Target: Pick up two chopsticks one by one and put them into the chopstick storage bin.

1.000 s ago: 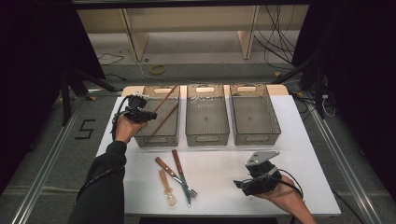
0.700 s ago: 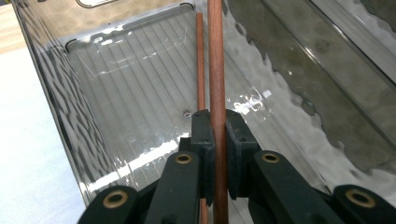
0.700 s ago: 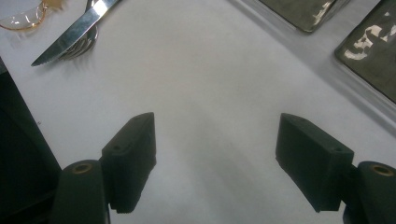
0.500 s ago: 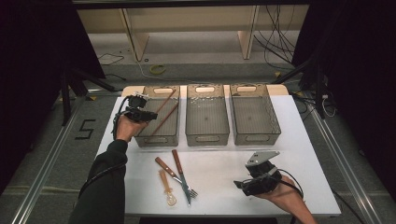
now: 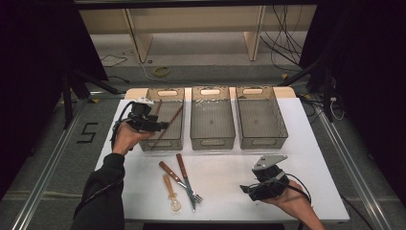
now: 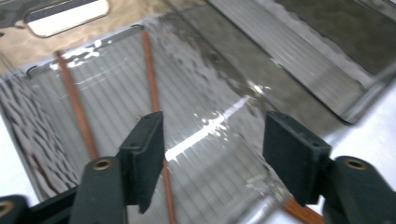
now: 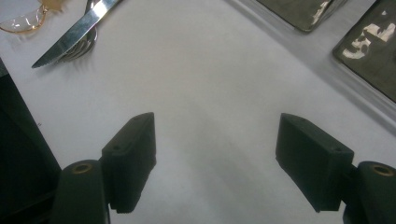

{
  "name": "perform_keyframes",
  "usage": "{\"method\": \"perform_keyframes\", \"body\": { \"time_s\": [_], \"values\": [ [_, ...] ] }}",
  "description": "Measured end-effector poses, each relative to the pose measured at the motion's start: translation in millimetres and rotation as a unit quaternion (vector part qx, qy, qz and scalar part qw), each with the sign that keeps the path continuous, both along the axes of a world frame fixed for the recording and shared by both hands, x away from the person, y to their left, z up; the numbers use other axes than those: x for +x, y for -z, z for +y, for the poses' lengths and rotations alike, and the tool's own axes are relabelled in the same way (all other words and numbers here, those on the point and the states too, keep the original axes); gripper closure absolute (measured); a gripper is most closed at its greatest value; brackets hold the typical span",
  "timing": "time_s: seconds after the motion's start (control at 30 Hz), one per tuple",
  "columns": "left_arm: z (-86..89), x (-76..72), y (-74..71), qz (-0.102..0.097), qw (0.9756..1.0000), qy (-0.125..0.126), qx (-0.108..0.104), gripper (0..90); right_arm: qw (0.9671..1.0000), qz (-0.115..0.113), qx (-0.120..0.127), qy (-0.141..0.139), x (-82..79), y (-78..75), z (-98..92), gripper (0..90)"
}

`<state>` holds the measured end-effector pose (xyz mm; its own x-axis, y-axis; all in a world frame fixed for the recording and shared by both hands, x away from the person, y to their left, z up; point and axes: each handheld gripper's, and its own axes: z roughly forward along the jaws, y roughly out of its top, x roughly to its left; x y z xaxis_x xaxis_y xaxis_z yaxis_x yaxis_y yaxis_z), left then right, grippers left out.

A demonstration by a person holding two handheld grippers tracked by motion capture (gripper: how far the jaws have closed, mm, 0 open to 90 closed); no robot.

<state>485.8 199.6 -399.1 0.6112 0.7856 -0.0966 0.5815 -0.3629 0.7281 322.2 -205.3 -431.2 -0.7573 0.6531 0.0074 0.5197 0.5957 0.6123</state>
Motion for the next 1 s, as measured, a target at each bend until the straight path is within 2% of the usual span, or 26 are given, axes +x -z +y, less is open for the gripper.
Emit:
{"method": "perform_keyframes", "body": {
  "time_s": [0.17, 0.27, 0.3, 0.37, 0.47, 0.6, 0.8, 1.0],
  "values": [
    [-9.9, -27.6, -5.6, -0.009, 0.9998, 0.015, 0.009, 32.6, 1.0000, 0.001, 0.000, 0.001, 0.1, 1.0, 0.3, 29.7],
    [-13.7, -42.7, -4.6, 0.001, 1.0000, 0.005, 0.009, 30.9, 1.0000, 0.001, 0.000, 0.001, -0.3, 0.8, 0.0, 29.7],
    [-14.5, -46.9, -3.5, 0.008, 0.9998, -0.003, 0.015, 30.4, 1.0000, 0.001, -0.001, 0.001, -0.3, 0.7, -0.2, 29.7],
    [-15.0, -55.8, -0.2, 0.016, 0.9996, -0.020, 0.013, 29.2, 1.0000, 0.002, 0.000, 0.002, -0.3, 1.1, -0.3, 29.7],
    [-14.9, -63.5, 7.1, 0.034, 0.9985, -0.038, 0.021, 27.7, 1.0000, 0.001, 0.001, 0.001, -0.4, 1.4, -0.1, 29.7],
    [-14.0, -72.9, 18.0, 0.046, 0.9973, -0.055, 0.018, 24.4, 1.0000, 0.003, 0.001, 0.004, -0.4, 1.7, -0.7, 29.7],
    [-13.6, -85.5, 27.7, 0.047, 0.9971, -0.061, 0.003, 22.3, 0.9999, -0.001, 0.005, 0.009, 0.5, 2.2, -2.9, 29.7],
    [-18.0, -95.2, 32.3, 0.043, 0.9969, -0.066, 0.002, 20.5, 0.9998, 0.000, 0.011, 0.017, 1.6, 5.1, -4.9, 29.7]
  ]
}}
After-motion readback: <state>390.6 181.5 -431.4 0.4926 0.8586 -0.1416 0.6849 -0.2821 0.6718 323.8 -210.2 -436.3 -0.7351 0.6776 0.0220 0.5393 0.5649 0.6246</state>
